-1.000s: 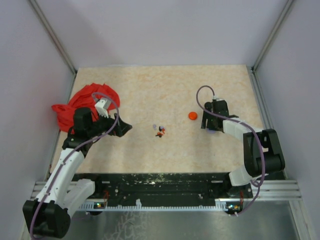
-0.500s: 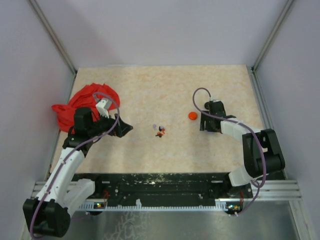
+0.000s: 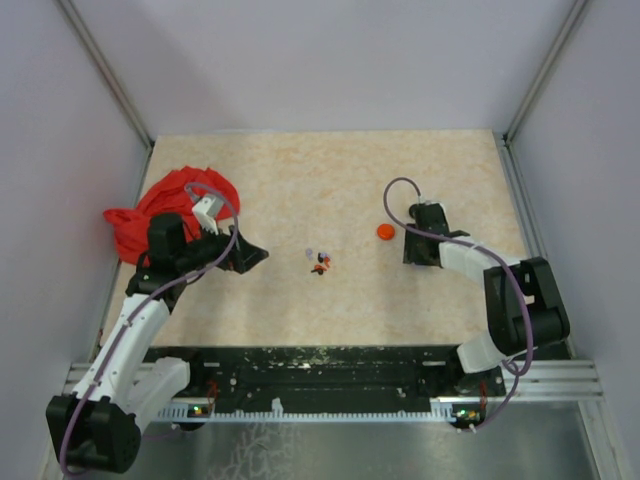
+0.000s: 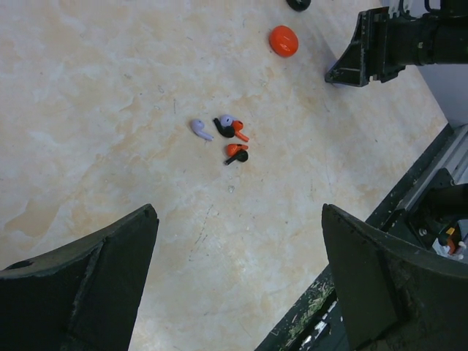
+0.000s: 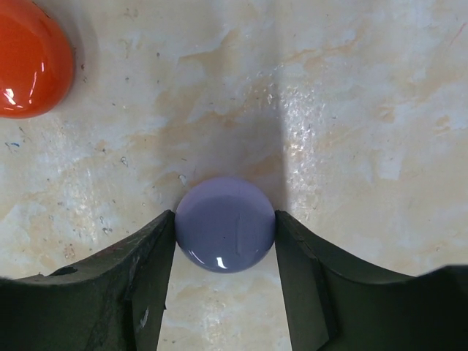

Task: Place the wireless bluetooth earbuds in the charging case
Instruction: Pick up the charging case at the center of the board.

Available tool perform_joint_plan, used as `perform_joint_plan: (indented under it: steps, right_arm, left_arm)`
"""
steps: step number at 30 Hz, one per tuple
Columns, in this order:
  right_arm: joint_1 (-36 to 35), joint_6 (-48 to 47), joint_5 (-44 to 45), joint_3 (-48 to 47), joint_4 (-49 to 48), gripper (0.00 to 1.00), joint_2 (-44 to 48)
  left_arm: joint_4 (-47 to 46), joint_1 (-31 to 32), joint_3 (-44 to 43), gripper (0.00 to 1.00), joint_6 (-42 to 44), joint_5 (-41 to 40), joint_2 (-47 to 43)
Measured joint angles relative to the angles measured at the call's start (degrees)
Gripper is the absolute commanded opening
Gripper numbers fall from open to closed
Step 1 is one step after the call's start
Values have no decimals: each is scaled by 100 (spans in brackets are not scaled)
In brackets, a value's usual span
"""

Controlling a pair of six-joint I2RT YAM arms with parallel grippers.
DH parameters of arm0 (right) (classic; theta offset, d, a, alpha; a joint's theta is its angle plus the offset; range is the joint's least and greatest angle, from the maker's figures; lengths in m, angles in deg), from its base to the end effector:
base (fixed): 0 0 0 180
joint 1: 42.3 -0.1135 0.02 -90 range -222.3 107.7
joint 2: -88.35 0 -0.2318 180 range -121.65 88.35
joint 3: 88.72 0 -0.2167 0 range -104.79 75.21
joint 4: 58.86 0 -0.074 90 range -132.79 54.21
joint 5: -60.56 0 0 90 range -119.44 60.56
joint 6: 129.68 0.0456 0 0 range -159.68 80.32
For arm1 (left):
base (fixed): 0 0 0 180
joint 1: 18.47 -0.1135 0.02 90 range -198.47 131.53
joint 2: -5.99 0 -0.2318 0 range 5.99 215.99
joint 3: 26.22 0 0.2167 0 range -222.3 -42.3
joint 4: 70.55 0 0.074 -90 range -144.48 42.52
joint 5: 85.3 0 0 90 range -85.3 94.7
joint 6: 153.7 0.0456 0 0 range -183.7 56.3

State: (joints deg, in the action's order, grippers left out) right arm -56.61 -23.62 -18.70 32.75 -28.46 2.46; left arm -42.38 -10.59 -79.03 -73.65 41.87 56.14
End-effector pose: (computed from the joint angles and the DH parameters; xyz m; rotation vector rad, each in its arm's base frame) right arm 0.2533 0.0558 0.1446 0.1083 2.5499 -0.0383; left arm 0.1820 -0.0530 0.2540 0.3832 1.9825 -0.8492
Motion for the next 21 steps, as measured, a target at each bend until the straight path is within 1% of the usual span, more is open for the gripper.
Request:
perform_joint_plan:
  steps: [4,8,11,13,16,19,21]
  right_arm:
    - [-98,15,22,0,7,46,0]
    - [-282,13,26,2,52,45,48]
    - [-448,2,-20,4,72,45,214]
    - [-595,-2,-52,4,59,45,411]
    - [-890,-35,-96,4,-24,45,684]
    - [-1373,-105,-125,4,-223,45,922]
    - [-1694,-160,-157,11,-402,45,1054]
  left_arm:
    - [-184,0,11,97,-197,181,11]
    - [-542,20,125,97,-562,444,96]
    - [-804,155,258,98,-852,481,149]
    - [-935,352,304,98,-1012,444,195]
    - [-1189,866,328,97,-1235,240,310]
    - [-1517,1338,328,97,-1458,37,518]
    - [-1742,1530,337,96,-1624,-44,673]
